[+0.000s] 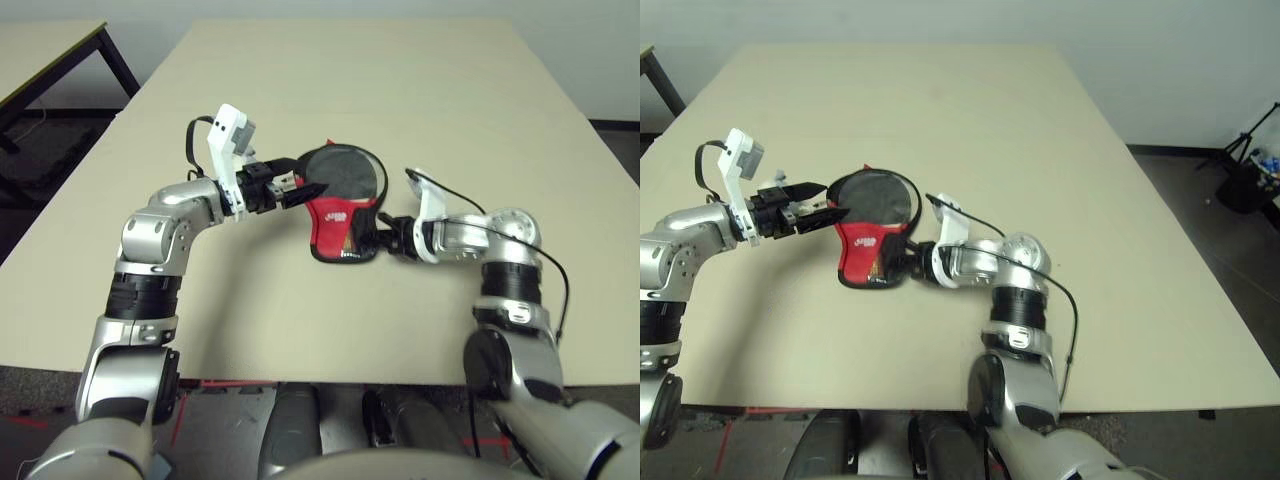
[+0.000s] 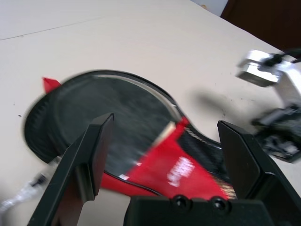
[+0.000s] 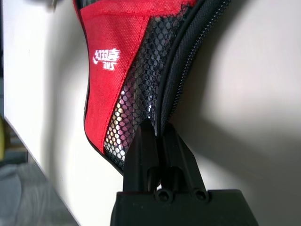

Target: Store the ping-pong paddle in its case and zip it.

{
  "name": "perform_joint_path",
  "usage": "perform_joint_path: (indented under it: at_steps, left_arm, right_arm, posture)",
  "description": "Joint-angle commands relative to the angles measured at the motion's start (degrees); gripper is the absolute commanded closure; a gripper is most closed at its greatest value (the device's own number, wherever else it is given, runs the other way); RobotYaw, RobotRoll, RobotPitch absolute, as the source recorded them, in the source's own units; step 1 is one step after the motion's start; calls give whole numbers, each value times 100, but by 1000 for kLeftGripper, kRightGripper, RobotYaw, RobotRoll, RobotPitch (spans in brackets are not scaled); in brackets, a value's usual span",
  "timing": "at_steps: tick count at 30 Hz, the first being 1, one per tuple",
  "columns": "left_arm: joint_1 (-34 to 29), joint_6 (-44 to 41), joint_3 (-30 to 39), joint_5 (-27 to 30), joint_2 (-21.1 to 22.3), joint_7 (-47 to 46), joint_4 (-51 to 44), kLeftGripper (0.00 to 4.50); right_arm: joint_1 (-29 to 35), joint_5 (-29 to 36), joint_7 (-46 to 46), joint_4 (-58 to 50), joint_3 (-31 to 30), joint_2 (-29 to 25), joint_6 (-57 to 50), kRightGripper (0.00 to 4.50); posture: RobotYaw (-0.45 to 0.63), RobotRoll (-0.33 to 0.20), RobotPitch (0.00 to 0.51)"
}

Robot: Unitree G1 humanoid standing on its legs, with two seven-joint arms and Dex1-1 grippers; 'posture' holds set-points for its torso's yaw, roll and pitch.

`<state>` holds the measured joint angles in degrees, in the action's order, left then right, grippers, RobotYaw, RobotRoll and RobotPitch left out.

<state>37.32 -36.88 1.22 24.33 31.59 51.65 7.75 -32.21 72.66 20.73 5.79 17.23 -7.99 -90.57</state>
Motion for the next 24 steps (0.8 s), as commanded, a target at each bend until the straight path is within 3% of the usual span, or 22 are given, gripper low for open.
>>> perform_joint_path:
  at_steps: [1,2,4,8,15,24]
  left_arm:
    - [131,109,-164,-90,-51,120,199,0]
    - [167,128,-186,-99,-58,149,247,0]
    - [218,160,-224,-116,-70,197,324,0]
    - [296,216,-302,-148,-102,268,448,0]
    - [347,193,-354,-189,-141,356,475,0]
    - [246,77,-335,-178,-71,402,336,0]
  right_arm:
    - [620,2873,1622,-616,-1024,-995,578,4494]
    - [827,3566,1973,-883,-1368,-1370,1007,4494]
    - [1131,4034,2168,-1375,-1749,-1795,1594,4494]
    - [1717,4034,2165,-2365,-2162,-2054,2472,4494]
    - [2230,4034,2796,-3226,-2658,-1841,3626,4494]
    - [3002,4034,2944,-4275,-3346,-2461,4657,4494]
  posture:
    - [96,0,101]
    - [96,0,101]
    - [75,0,105]
    - [53,0,111]
    - [46,0,118]
    - [53,0,131]
